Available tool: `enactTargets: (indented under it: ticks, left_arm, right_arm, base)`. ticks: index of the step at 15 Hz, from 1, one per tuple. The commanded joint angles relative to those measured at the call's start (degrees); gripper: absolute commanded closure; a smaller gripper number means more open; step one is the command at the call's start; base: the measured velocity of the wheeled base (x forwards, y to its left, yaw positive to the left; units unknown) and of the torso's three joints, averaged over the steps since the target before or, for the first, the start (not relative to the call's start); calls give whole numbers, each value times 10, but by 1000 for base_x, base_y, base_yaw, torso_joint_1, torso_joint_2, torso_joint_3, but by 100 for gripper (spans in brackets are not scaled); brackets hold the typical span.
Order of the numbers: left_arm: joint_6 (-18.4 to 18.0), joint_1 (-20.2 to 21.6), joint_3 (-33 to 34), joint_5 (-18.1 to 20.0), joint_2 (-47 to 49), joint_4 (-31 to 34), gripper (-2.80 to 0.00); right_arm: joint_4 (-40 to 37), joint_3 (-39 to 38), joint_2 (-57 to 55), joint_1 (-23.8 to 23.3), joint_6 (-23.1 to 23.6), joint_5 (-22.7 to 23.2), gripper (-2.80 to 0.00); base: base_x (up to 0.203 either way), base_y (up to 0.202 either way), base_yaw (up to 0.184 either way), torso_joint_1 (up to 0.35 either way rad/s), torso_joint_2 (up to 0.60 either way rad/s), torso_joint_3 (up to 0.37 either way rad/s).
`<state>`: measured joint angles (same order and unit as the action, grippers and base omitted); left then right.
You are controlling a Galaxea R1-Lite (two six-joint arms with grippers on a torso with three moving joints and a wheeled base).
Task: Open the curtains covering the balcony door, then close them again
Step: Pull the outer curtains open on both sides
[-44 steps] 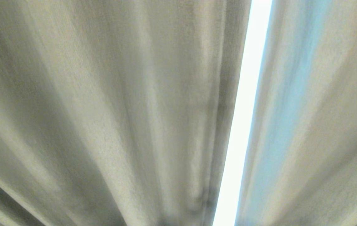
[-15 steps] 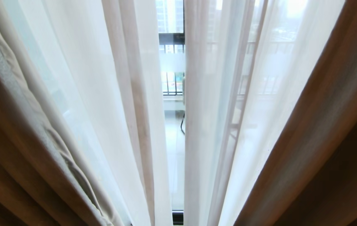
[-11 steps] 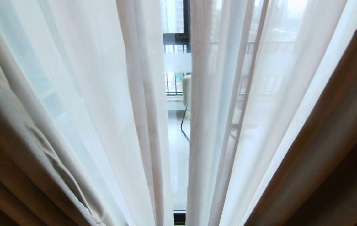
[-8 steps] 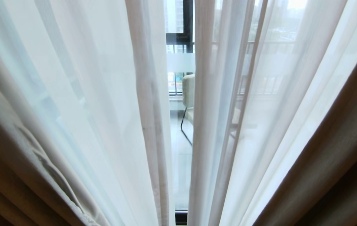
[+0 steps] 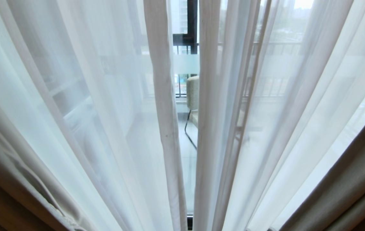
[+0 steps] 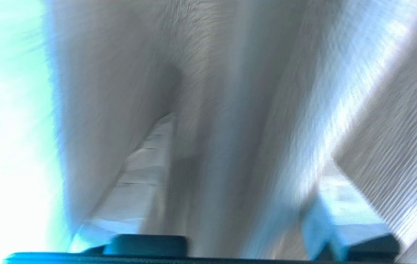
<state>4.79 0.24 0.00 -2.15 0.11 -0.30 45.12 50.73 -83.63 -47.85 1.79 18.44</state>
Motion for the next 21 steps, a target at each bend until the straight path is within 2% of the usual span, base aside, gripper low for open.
enactTargets:
  ticks: [1,13,18,19,21]
  left_arm:
    - [0,0,0,-1,0,0,0]
    - [0,0,0,-1,0,0,0]
    - [0,0,0,-1,0,0,0]
    - [0,0,0,-1,0,0,0]
    - [0,0,0,-1,0,0,0]
  right_arm:
    - [2,-24,31,0,2,1,-280]
    - [-10,-227,278,-3,11,0,-280]
    - [-16,-244,296,-2,14,2,-280]
    - [-15,-246,297,-1,15,2,0]
    - [-15,-247,296,-1,15,2,0]
  base:
    - [0,0,0,0,0,0]
    - [0,0,0,0,0,0]
    - [0,0,0,0,0,0]
    - [0,0,0,0,0,0]
    - [0,0,0,0,0,0]
